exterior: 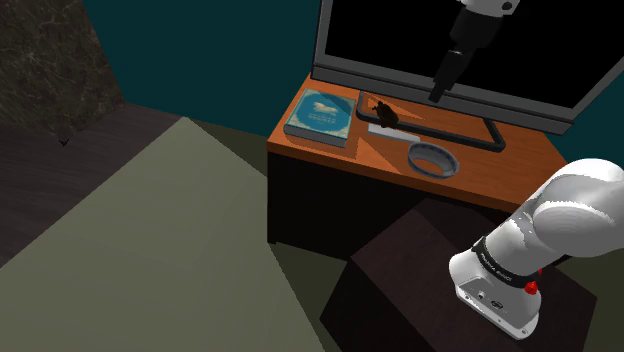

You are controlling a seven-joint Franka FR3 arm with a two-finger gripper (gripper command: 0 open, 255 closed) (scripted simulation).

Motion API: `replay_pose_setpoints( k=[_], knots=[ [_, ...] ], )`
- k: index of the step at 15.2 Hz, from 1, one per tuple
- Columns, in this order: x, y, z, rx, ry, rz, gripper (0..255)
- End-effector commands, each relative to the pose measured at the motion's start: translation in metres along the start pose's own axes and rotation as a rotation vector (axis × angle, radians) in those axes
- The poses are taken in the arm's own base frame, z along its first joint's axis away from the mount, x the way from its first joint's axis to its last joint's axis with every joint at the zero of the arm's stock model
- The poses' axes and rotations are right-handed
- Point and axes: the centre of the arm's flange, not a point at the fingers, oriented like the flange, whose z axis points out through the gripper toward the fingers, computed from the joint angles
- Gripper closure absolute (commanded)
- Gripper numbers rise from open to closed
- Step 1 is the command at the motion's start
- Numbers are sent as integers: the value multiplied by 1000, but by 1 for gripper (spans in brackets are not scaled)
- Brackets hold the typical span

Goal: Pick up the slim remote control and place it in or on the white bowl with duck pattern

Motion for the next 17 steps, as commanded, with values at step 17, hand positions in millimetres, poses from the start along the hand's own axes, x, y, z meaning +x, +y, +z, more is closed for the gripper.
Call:
replay_pose_setpoints(
  k=[17],
  knots=[
    [36,153,140,0,12,-234,0]
  ],
)
